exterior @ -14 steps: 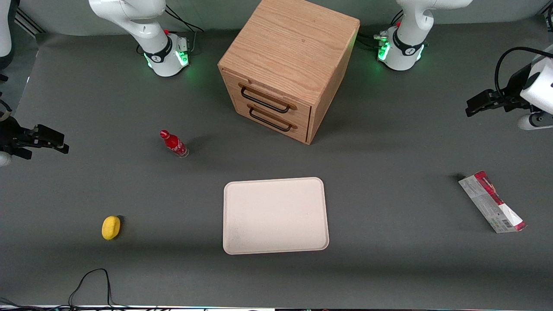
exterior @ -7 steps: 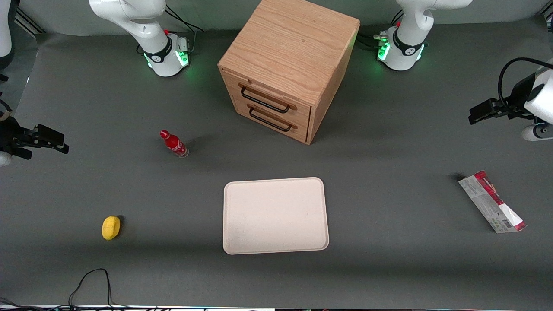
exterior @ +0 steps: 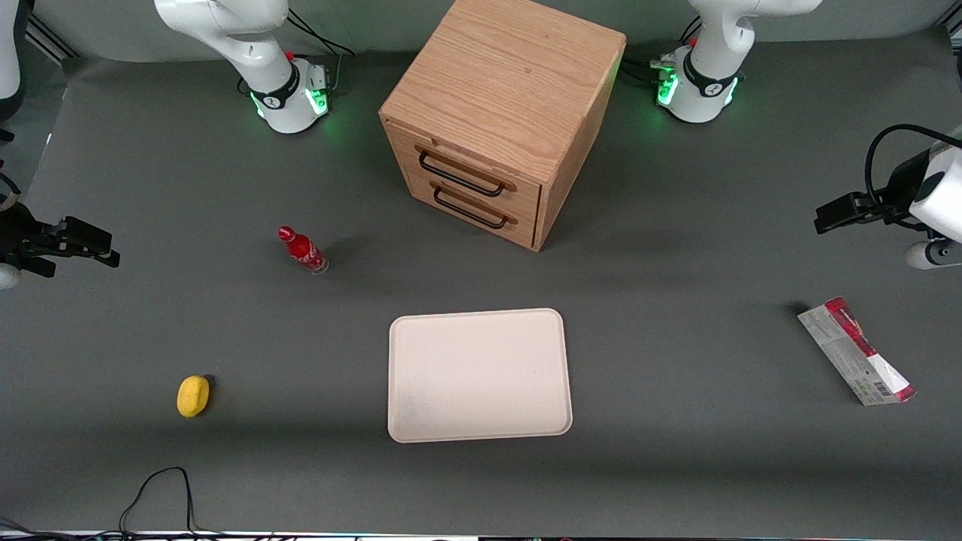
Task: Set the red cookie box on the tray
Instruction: 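Move the left gripper down toward the red-and-white cookie box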
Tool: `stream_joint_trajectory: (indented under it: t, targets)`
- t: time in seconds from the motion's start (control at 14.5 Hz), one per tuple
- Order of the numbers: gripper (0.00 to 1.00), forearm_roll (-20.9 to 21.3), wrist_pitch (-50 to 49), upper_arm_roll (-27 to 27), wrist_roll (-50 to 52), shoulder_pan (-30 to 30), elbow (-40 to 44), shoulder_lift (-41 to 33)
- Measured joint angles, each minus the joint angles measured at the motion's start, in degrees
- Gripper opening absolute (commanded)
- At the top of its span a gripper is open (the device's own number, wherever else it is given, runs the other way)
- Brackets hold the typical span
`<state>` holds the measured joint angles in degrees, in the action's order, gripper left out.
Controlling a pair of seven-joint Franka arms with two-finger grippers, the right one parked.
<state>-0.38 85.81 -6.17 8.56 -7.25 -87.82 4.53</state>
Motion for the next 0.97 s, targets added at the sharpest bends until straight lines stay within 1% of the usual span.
stream_joint_trajectory:
  t: [0.28, 0.41, 0.55, 0.69, 0.83, 0.97]
  targets:
    - [1.0, 0.0, -0.02, -0.49, -0.02, 1.24, 0.26, 0.0]
    - [1.0, 0.01, -0.02, -0.58, -0.03, 3.26, 0.74, 0.07]
    - [1.0, 0.03, -0.02, -0.74, -1.92, 7.55, 0.84, 0.4]
    - [1.0, 0.0, -0.01, -1.0, -5.62, 13.46, 1.11, 1.5]
    - [1.0, -0.04, 0.02, -1.18, -7.77, 18.84, 2.36, 3.74]
    - [1.0, -0.06, 0.15, -1.15, -8.92, 22.88, 4.31, 6.69]
